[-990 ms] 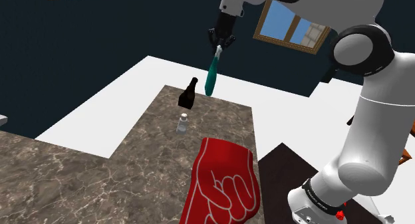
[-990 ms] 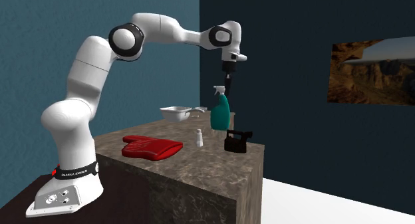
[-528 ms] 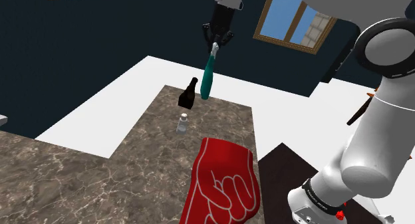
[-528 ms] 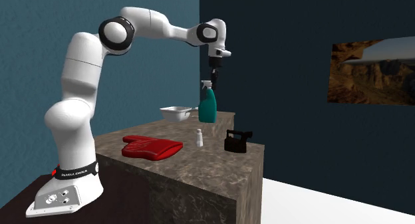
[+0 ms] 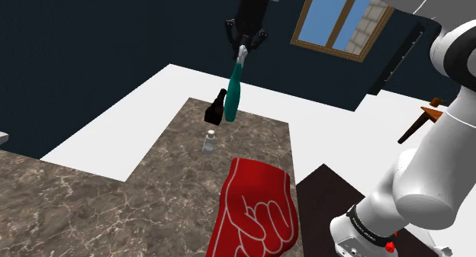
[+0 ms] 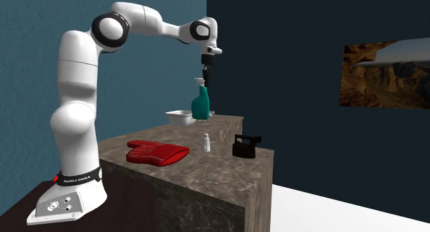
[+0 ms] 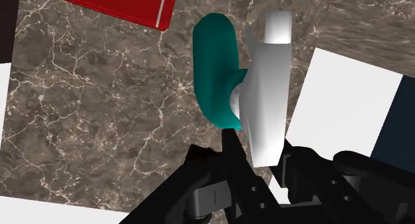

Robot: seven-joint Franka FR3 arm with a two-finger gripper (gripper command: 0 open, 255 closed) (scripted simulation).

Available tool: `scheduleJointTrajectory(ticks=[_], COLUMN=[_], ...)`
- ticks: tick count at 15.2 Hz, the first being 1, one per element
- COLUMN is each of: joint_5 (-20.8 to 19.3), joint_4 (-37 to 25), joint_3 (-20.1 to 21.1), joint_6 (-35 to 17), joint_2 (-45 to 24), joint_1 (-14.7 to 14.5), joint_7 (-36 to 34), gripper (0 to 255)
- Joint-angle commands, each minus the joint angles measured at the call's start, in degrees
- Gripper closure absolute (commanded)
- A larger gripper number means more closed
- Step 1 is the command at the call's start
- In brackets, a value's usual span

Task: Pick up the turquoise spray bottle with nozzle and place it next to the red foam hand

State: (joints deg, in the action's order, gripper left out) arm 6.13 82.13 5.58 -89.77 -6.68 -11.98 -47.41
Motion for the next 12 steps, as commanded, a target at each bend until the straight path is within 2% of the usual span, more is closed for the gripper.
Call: scheduleJointTrajectory(ticks=[1, 7, 12], joint_5=[-0.12, -0.41, -1.04], joint_4=[-0.16, -1.66, -5.26], joint_3=[1.07, 4.39, 7.40], joint_6=[0.53, 2.71, 5.10], joint_2=[0.64, 2.17, 1.62], joint_1=[-1.39, -5.48, -9.10], joint_7=[-2.60, -10.27, -17.07], gripper=[255, 255, 255])
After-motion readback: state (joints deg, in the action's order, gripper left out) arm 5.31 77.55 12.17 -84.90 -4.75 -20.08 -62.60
